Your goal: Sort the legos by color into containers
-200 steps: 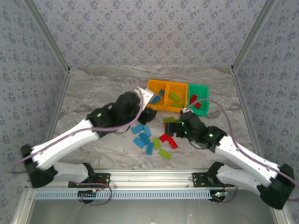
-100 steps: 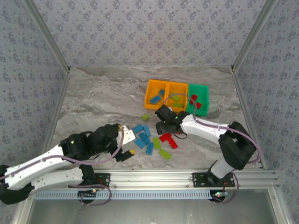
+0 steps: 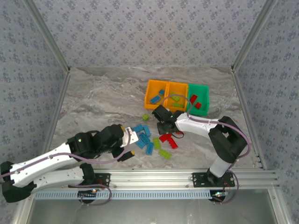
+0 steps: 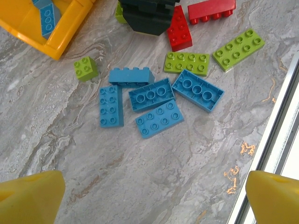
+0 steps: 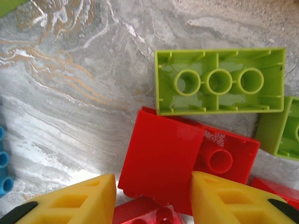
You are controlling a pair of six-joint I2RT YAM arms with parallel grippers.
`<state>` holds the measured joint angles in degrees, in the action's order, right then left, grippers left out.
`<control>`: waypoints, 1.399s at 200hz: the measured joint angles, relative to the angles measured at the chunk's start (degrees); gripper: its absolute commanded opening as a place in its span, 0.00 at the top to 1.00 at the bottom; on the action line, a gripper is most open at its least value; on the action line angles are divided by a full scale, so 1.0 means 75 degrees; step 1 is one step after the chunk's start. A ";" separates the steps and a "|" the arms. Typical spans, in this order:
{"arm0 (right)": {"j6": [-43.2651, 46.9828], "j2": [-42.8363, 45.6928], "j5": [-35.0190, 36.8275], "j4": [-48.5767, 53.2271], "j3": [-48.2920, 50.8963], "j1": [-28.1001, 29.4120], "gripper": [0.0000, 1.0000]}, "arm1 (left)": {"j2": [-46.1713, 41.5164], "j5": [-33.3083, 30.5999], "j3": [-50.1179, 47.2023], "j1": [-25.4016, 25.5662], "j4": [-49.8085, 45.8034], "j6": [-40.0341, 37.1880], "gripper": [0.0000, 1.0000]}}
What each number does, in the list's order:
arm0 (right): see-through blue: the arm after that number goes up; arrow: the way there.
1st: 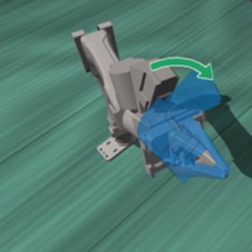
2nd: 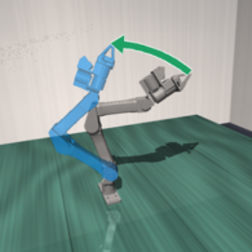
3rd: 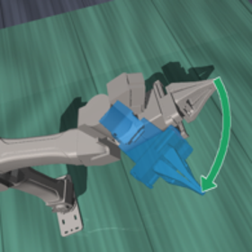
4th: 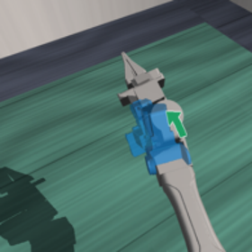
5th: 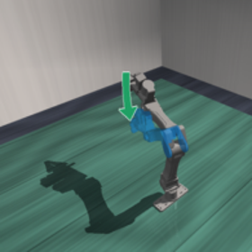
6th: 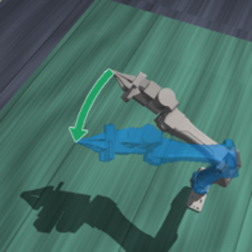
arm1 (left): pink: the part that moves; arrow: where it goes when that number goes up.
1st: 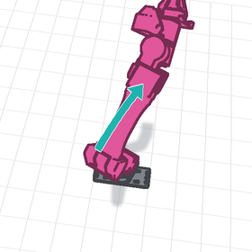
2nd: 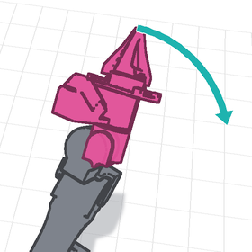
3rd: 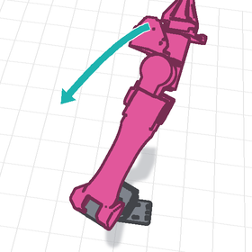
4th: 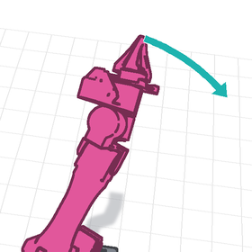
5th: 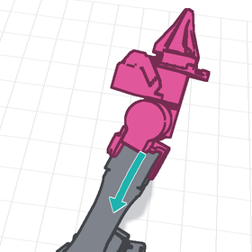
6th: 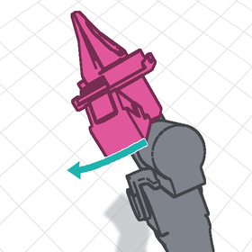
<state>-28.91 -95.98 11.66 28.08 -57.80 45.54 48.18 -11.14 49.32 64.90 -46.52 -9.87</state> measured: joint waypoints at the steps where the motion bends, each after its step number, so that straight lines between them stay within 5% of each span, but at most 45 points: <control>1: 0.0000 -0.0003 0.0003 0.0000 -0.0003 0.0000 0.54 | 0.0000 0.0000 0.0000 -0.0003 0.0000 0.0000 0.01; 93: 0.0032 -0.0475 0.0388 0.0111 -0.0458 0.0050 0.54 | 0.0099 0.0169 -0.0015 -0.0122 0.0000 0.0003 0.01; 167: 0.0009 -0.0638 0.0478 0.0163 -0.0562 0.0076 0.70 | 0.0099 0.0178 -0.0015 -0.0154 0.0000 0.0000 0.01; 217: 0.0006 0.2005 0.1142 -0.0114 0.0254 0.0044 0.72 | 0.0029 0.0431 -0.0015 -0.0178 0.0017 -0.0023 0.01; 249: 0.0096 0.3882 0.1294 -0.1052 0.0938 -0.2057 0.75 | -0.0440 0.0664 -0.0055 -0.0271 0.0137 -0.0017 0.01; 280: 0.0163 0.3150 0.0831 -0.1833 0.1137 -0.4619 0.73 | -0.0906 0.0291 -0.0058 -0.0437 0.0376 0.0169 0.01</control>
<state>-27.68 -72.36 17.89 14.33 -49.28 10.90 41.39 -8.95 48.88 61.63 -43.70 -8.60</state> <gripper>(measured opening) 0.331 0.993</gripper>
